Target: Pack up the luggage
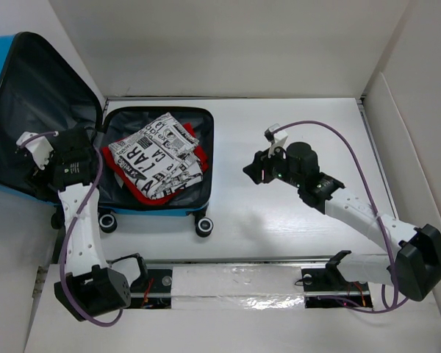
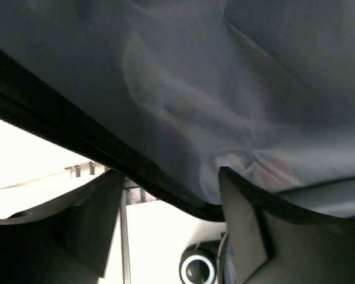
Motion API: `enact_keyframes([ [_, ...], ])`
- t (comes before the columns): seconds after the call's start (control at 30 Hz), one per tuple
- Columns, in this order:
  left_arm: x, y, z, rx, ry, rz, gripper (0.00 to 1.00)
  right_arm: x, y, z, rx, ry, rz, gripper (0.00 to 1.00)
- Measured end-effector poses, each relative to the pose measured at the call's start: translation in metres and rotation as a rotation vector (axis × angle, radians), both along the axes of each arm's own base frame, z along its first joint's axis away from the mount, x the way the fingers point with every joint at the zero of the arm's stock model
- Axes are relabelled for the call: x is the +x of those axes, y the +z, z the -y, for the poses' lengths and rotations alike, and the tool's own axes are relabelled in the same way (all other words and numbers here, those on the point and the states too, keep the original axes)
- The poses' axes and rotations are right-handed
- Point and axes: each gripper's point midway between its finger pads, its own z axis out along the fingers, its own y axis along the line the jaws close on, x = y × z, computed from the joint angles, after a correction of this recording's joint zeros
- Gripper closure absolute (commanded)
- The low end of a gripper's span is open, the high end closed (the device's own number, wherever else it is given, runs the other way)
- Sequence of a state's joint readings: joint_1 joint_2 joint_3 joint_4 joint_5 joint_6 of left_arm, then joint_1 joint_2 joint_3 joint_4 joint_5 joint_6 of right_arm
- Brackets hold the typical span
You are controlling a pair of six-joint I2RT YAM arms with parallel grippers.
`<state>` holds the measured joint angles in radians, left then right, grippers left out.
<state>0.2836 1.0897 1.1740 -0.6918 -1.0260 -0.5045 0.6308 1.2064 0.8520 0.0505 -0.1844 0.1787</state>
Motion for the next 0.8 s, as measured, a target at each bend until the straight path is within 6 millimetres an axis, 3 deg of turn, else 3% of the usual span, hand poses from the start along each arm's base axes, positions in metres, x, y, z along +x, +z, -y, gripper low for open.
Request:
enact_keyframes([
  [0.27, -0.013, -0.006, -0.016, -0.014, 0.074, -0.023, 0.75, 0.005, -0.008, 0.004, -0.023, -0.031, -0.017, 0.48],
  [0.3, -0.013, -0.005, -0.016, -0.016, 0.075, -0.031, 0.8, 0.005, -0.009, 0.004, -0.026, -0.033, -0.019, 0.48],
  [0.33, -0.013, -0.003, -0.017, -0.018, 0.077, -0.043, 0.92, 0.006, -0.011, 0.004, -0.029, -0.036, -0.022, 0.48],
  [0.4, -0.012, 0.0, -0.018, -0.02, 0.079, -0.059, 1.0, 0.007, -0.014, 0.005, -0.037, -0.043, -0.03, 0.48],
  [0.53, -0.004, 0.006, -0.018, -0.011, 0.061, -0.024, 1.0, 0.013, -0.025, 0.007, -0.06, -0.062, -0.052, 0.48],
  [0.63, 0.003, 0.007, -0.005, 0.05, -0.006, -0.023, 1.0, 0.016, -0.03, 0.007, -0.075, -0.072, -0.068, 0.48],
  [0.8, 0.029, 0.011, 0.058, 0.181, -0.245, -0.062, 1.0, 0.018, -0.033, 0.01, -0.083, -0.084, -0.074, 0.48],
])
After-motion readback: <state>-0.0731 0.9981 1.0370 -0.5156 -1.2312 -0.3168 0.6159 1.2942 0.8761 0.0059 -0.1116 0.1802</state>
